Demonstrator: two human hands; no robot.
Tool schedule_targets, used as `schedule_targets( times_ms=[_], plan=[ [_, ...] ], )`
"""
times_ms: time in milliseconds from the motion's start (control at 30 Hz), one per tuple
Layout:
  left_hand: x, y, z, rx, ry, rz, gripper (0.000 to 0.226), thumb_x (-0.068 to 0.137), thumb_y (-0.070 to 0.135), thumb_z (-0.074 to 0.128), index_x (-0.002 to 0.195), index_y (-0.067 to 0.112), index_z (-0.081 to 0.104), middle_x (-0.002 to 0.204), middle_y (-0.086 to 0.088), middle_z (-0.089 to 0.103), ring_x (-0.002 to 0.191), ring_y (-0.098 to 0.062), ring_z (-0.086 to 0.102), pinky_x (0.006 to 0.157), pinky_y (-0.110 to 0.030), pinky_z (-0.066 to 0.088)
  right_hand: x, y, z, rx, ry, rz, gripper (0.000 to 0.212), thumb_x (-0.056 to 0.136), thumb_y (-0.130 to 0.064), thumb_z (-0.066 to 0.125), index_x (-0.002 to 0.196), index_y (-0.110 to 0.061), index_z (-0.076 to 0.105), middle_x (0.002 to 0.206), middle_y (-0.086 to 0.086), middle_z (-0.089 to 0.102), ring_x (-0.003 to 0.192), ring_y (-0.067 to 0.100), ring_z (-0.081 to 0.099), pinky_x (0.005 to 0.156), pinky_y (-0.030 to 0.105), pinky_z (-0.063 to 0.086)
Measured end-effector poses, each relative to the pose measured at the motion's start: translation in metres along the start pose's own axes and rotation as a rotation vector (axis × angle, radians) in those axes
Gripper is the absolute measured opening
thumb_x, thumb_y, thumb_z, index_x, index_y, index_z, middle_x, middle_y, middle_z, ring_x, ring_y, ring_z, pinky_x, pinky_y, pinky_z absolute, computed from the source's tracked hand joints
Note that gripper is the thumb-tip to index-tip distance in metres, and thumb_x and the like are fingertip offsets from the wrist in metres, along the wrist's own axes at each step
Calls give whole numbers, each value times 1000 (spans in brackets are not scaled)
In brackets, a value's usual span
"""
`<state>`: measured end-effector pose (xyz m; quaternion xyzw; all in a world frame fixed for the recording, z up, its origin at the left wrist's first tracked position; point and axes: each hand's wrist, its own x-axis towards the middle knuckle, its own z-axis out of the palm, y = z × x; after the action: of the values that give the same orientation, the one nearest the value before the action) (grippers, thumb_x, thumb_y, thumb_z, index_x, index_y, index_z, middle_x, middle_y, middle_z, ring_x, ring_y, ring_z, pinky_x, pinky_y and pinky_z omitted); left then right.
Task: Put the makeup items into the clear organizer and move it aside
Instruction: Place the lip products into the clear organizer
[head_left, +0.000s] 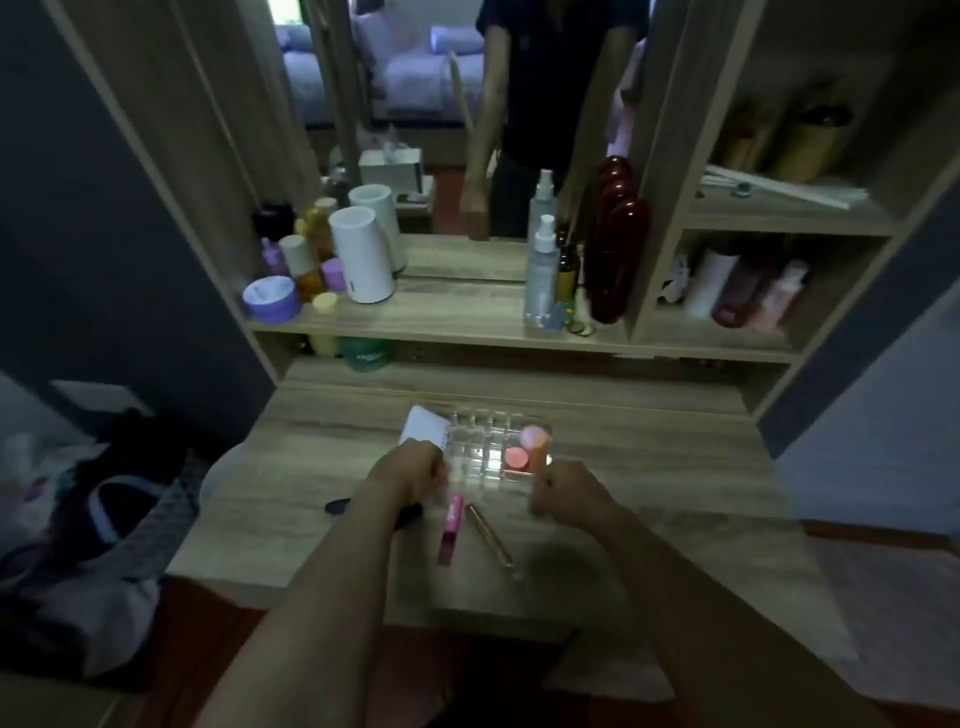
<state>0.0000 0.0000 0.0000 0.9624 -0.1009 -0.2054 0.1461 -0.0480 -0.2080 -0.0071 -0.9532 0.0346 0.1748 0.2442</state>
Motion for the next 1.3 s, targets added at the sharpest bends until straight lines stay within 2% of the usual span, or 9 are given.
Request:
schedule_targets(
  times_ms=[100, 167, 233, 400, 567, 867, 967, 1133, 1300],
  plan=[
    [-5, -17, 4, -55, 21, -29, 22, 85, 12, 48, 85, 1, 67, 95, -19, 69, 95, -33, 63, 76, -35, 49, 4, -9, 7, -39, -108, -50, 53, 90, -11, 49, 138, 5, 31, 103, 25, 68, 91, 32, 66, 72, 32, 49],
    [-6, -27, 12, -90, 28, -56, 23, 85, 15, 48, 83, 2, 66, 94, -18, 70, 94, -33, 64, 76, -35, 50, 7, -14, 14, -119, -205, -29, 8, 88, -15, 56, 81, -10, 58, 76, 14, 63, 72, 21, 61, 60, 22, 44],
    [-6, -30, 18, -131, 39, -67, 26, 86, 19, 48, 90, 3, 68, 101, -19, 72, 96, -32, 65, 82, -38, 53, 7, -16, 24, -150, -296, 1, 30, 83, -20, 62, 58, -17, 46, 65, 3, 52, 70, 18, 57, 67, 23, 48],
    [1, -24, 29, -279, 86, -76, 18, 85, 18, 56, 79, 4, 67, 88, -18, 73, 81, -30, 68, 74, -38, 57, 8, -17, 44, -263, -430, -33, 49, 78, -39, 69, 106, 2, 66, 112, 20, 67, 101, 32, 64, 76, 34, 47],
    [5, -9, 39, -284, 28, -60, 23, 77, 26, 72, 65, 18, 53, 70, -3, 58, 68, -19, 56, 66, -34, 50, 14, -15, 49, -286, -421, -17, 45, 78, -29, 70, 108, 4, 64, 115, 23, 66, 101, 33, 65, 66, 31, 48],
    [4, -8, 51, 84, -219, -49, 63, 58, 32, 82, 112, 8, 60, 118, -12, 65, 109, -29, 62, 92, -38, 53, 20, -17, 46, -269, -462, 11, 37, 82, -21, 69, 107, 7, 65, 110, 23, 69, 81, 31, 69, 48, 23, 41],
    [1, -7, 51, 85, -254, -51, 60, 61, 21, 80, 114, 3, 58, 119, -17, 64, 107, -30, 64, 86, -37, 55, 23, -18, 44, -255, -501, 30, 36, 83, -20, 68, 106, 8, 65, 106, 22, 72, 52, 19, 58, 45, 21, 40],
    [-2, -5, 39, 49, -242, -55, 57, 69, 12, 73, 121, 4, 49, 122, -18, 62, 110, -32, 62, 86, -37, 53, 19, -23, 23, -250, -467, -21, 37, 84, -20, 66, 107, 9, 64, 109, 23, 70, 85, 31, 67, 62, 27, 47],
    [6, -7, -7, -7, -202, -17, 22, 75, 20, 65, 87, 3, 73, 88, -16, 75, 77, -23, 66, 65, -24, 47, 21, -38, -12, -211, -378, -26, 26, 86, -15, 63, 109, -1, 62, 99, 18, 71, 81, 31, 69, 49, 22, 50]
  ],
)
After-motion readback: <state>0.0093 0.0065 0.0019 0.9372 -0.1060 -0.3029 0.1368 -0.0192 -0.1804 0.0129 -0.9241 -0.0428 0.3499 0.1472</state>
